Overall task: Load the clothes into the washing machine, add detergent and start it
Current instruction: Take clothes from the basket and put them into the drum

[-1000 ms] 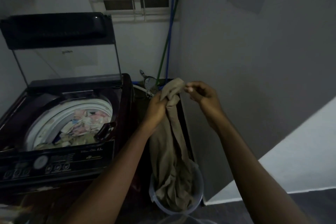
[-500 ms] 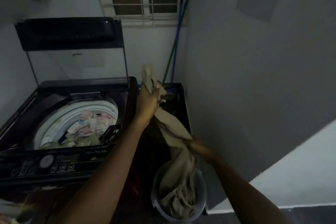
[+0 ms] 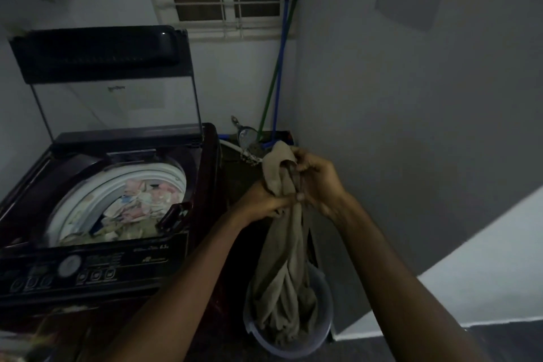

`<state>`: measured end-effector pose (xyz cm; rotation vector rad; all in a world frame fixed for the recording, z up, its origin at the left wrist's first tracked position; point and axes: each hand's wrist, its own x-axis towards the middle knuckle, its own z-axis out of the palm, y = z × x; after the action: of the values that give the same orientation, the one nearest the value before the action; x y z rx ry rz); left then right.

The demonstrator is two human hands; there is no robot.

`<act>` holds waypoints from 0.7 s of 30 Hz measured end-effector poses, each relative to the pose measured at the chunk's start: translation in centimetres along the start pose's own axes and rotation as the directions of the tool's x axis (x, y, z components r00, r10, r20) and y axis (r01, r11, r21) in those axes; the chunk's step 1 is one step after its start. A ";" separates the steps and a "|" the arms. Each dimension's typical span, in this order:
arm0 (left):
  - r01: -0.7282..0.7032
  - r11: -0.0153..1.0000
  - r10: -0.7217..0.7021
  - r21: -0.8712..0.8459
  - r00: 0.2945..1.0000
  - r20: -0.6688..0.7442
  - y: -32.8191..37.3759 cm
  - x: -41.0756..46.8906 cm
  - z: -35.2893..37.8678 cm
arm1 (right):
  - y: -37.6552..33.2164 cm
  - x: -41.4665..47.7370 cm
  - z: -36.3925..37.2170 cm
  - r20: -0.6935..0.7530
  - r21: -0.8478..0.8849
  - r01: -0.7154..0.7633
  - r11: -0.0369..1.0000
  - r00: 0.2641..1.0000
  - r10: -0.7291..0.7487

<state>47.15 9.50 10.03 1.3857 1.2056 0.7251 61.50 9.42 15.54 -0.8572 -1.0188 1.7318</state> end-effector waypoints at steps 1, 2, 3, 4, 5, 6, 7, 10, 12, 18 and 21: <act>0.016 0.995 -0.022 -0.094 0.998 -0.063 0.3 0.0 0.0 | -0.5 0.1 0.3 0.028 0.001 -0.005 1.000 1.000 0.005; 0.003 0.988 -0.021 -0.153 0.993 -0.116 0.8 0.0 0.0 | -0.8 0.0 0.4 0.054 -0.002 0.008 1.000 0.999 -0.008; -0.031 0.981 0.000 -0.189 0.987 -0.160 1.1 0.2 0.0 | -1.3 -0.2 0.2 0.067 -0.032 0.045 0.998 0.997 -0.043; -0.059 0.975 0.015 -0.214 0.980 -0.201 1.4 0.2 0.0 | -1.5 -0.4 -0.2 0.041 -0.092 0.098 0.991 0.995 -0.095; -0.074 0.963 0.011 -0.258 0.971 -0.239 1.9 0.3 0.0 | -1.6 -0.6 -0.9 -0.007 -0.186 0.156 0.970 0.987 -0.160; -0.090 0.941 -0.004 -0.326 0.961 -0.278 2.2 0.4 -0.1 | -1.3 -0.7 -1.9 -0.087 -0.283 0.173 0.943 0.975 -0.205; -0.111 0.903 -0.022 -0.414 0.953 -0.303 2.6 0.4 0.0 | -0.6 -0.8 -3.2 -0.160 -0.355 0.141 0.924 0.965 -0.208; -0.167 0.759 -0.025 -0.630 0.958 -0.285 4.6 0.0 0.4 | 4.5 -1.5 -5.9 -0.153 -0.445 0.035 0.895 0.982 -0.114; -0.197 0.623 0.015 -0.757 0.971 -0.240 6.7 -0.4 0.8 | 8.1 -1.6 -5.9 -0.019 -0.539 -0.043 0.841 0.999 0.038; -0.354 0.614 0.083 -0.705 0.918 -0.388 9.5 -0.9 -1.3 | 13.3 -0.6 -6.1 -0.337 -0.528 -0.299 0.794 0.933 0.127; -0.359 0.909 0.174 -0.212 0.789 -0.590 7.5 -1.0 -3.6 | 10.8 -0.8 -7.8 -0.512 -0.436 -0.288 0.853 0.858 0.028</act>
<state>45.47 10.74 18.16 1.1109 1.2661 1.5488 64.71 8.17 2.61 -1.6705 -1.0716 1.2707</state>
